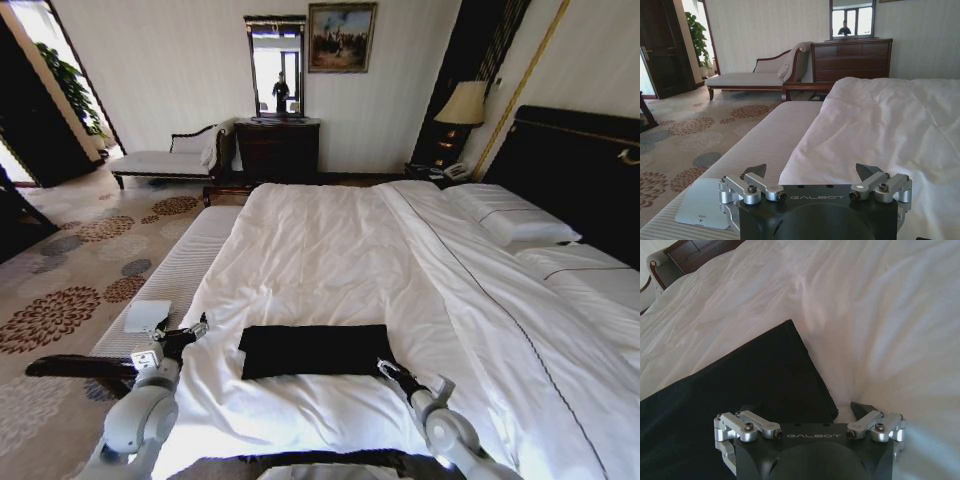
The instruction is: Fold the clothes on the bed.
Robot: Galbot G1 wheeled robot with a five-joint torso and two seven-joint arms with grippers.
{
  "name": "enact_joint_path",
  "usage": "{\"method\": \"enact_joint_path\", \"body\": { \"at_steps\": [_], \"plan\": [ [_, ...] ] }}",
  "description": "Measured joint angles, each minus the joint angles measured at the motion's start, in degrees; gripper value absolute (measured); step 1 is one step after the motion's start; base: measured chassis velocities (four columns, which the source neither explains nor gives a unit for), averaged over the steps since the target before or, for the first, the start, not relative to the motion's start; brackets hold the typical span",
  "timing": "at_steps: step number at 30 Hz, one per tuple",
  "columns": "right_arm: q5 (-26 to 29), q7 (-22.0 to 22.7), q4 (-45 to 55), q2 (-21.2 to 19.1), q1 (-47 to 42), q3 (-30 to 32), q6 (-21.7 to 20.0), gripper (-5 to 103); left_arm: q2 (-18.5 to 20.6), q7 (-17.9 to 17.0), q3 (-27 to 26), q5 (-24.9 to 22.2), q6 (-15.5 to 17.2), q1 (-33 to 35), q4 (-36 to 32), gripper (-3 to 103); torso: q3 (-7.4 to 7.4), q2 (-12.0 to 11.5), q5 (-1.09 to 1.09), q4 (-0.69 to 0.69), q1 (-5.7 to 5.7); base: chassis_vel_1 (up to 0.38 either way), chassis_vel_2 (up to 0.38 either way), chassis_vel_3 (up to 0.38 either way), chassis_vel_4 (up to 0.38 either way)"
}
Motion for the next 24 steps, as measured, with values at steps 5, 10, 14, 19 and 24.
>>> {"method": "enact_joint_path", "body": {
  "at_steps": [5, 10, 14, 19, 24],
  "plan": [
    [1.6, -2.0, -0.3, 1.0, 0.0, -0.3, 1.4, 100, 0.3, -0.1, 0.1, 0.0, 0.1, 0.0, 0.5, 100, 0.0, 0.0, -0.01, -0.03, 0.0, 0.0, 0.0, 0.0, 0.0],
    [2.4, -4.6, -0.4, 2.7, 0.6, -1.4, 3.5, 85, 0.4, -0.5, 0.6, 0.1, 0.7, -0.4, 1.3, 100, 0.01, 0.0, 0.05, 0.0, 0.0, 0.0, 0.0, 0.0, 0.0],
    [2.4, -5.2, -0.7, 3.6, 0.9, -1.9, 3.8, 74, 0.7, -0.7, 0.4, 0.1, 0.9, -0.4, 1.5, 100, 0.01, 0.0, 0.03, -0.01, 0.01, 0.0, 0.0, 0.0, 0.0],
    [2.3, -6.8, -1.3, 4.7, 1.6, -2.3, 5.7, 52, 1.0, -0.8, -0.4, 0.0, 0.9, -0.1, 2.0, 100, 0.01, 0.0, 0.04, 0.0, 0.01, 0.0, 0.0, 0.0, 0.0],
    [2.1, -7.2, -1.7, 5.3, 2.1, -2.2, 7.7, 36, 0.9, -1.1, -0.2, 0.0, 0.9, 0.0, 2.2, 100, 0.01, 0.0, 0.03, 0.0, 0.0, 0.0, 0.0, 0.0, 0.0]
  ]
}}
